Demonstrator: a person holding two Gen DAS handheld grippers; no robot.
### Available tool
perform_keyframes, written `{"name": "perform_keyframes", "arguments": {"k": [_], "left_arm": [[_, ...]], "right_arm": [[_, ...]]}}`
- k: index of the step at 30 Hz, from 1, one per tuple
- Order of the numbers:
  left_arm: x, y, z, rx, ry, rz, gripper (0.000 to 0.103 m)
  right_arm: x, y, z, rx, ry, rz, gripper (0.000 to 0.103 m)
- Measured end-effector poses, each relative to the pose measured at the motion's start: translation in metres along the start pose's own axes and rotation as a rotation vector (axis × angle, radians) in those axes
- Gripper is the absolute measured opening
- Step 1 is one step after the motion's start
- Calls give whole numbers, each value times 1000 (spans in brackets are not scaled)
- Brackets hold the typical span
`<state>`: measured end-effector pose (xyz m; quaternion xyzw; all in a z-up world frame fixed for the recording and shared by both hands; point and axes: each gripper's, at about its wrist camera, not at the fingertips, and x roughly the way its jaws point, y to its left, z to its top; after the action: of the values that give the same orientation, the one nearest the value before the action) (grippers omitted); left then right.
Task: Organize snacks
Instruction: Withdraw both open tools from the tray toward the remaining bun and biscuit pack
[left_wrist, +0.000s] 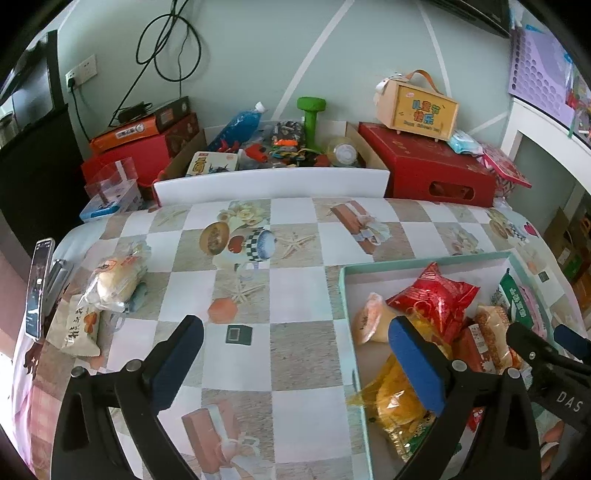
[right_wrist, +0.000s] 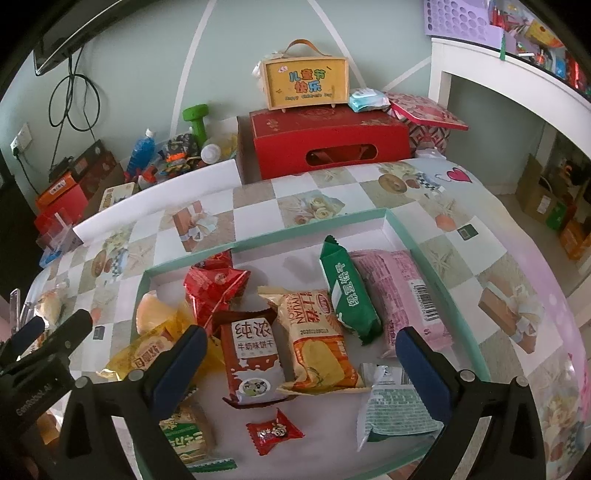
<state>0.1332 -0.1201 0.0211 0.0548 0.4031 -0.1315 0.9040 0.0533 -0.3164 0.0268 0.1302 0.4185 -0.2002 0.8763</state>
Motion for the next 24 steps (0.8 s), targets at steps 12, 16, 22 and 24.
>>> {"name": "perform_keyframes", "arguments": {"k": [12, 16, 22, 24], "left_arm": [[-10, 57, -5, -102, -17, 95, 100], [-14, 87, -9, -160, -19, 149, 100], [-18, 128, -18, -241, -2, 220, 100], [-18, 140, -21, -265, 2, 239, 100]], "right_arm": [[-5, 62, -4, -105, -9, 107, 103], [-7, 88, -10, -154, -8, 150, 103], [-6, 125, -20, -228, 2, 190, 103], [-6, 135, -24, -246, 8, 204, 103]]}}
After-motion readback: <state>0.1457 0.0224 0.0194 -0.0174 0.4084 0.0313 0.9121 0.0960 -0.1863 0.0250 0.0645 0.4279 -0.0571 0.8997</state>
